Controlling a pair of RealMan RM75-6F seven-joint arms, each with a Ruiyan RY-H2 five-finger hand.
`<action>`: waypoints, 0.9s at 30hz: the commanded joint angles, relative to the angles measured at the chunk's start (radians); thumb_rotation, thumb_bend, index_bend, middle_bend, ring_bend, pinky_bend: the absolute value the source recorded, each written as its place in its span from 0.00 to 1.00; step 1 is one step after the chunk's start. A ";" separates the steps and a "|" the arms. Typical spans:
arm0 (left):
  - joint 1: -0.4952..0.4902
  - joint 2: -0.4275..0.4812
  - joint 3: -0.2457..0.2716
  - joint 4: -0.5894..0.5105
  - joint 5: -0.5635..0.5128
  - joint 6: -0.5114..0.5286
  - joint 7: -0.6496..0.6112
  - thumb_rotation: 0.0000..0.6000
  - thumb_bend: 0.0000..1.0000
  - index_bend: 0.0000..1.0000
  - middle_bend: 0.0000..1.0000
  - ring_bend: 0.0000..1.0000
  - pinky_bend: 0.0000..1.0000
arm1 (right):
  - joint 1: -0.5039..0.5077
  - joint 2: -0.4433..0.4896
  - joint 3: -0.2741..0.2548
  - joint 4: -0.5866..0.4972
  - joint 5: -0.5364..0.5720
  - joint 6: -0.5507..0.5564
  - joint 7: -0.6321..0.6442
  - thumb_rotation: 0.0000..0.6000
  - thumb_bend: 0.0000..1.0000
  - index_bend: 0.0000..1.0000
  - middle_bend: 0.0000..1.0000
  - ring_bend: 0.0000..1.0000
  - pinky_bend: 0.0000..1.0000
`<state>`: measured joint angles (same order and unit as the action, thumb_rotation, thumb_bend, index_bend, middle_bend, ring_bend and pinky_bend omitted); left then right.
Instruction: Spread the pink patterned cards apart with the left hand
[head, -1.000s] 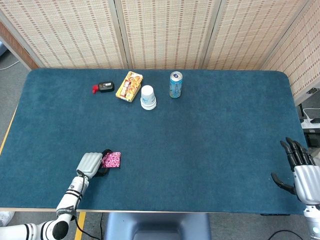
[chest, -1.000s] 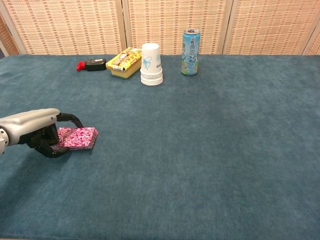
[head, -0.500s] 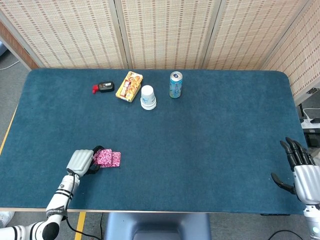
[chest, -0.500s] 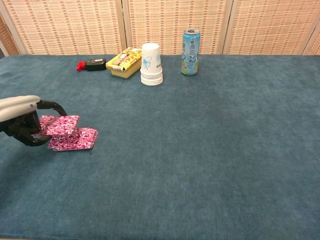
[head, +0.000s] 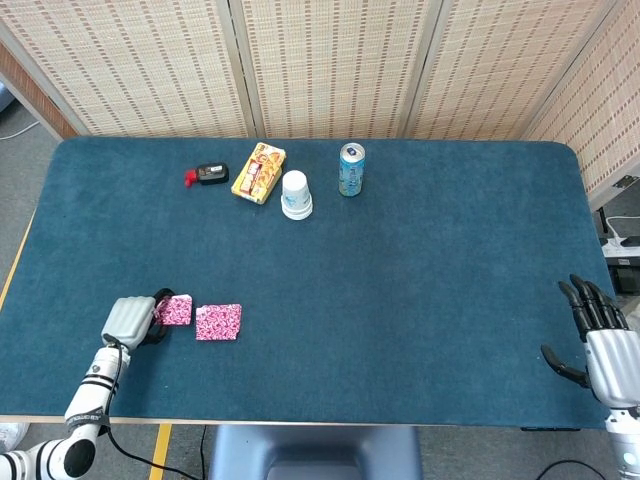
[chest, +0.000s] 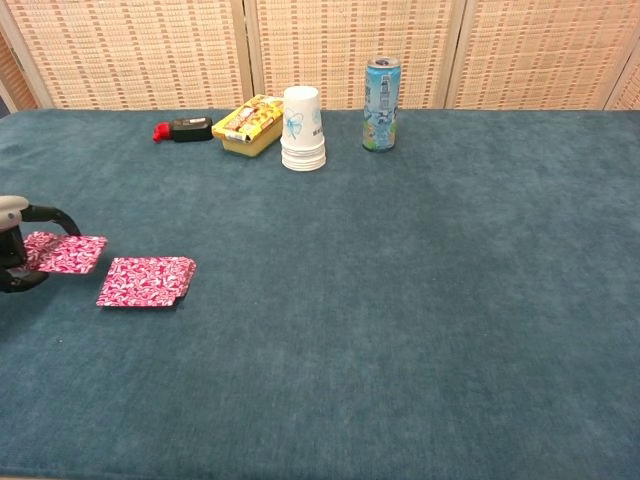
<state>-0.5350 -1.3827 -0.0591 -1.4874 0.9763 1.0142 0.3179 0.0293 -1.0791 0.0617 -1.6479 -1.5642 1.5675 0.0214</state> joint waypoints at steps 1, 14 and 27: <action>-0.001 -0.002 -0.003 0.050 -0.007 -0.031 -0.018 1.00 0.41 0.43 1.00 1.00 1.00 | 0.001 0.000 0.000 0.000 0.001 -0.001 -0.001 1.00 0.20 0.00 0.00 0.00 0.14; -0.013 -0.017 -0.027 0.191 0.006 -0.121 -0.106 1.00 0.41 0.43 1.00 1.00 1.00 | 0.003 0.000 0.001 -0.003 0.008 -0.008 -0.005 1.00 0.20 0.00 0.00 0.00 0.14; -0.019 -0.069 -0.034 0.233 -0.022 -0.107 -0.024 1.00 0.41 0.05 1.00 1.00 1.00 | 0.002 0.004 0.000 -0.003 0.005 -0.006 0.004 1.00 0.20 0.00 0.00 0.00 0.14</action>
<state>-0.5539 -1.4520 -0.0911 -1.2522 0.9571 0.9042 0.2897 0.0310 -1.0754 0.0614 -1.6511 -1.5589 1.5609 0.0254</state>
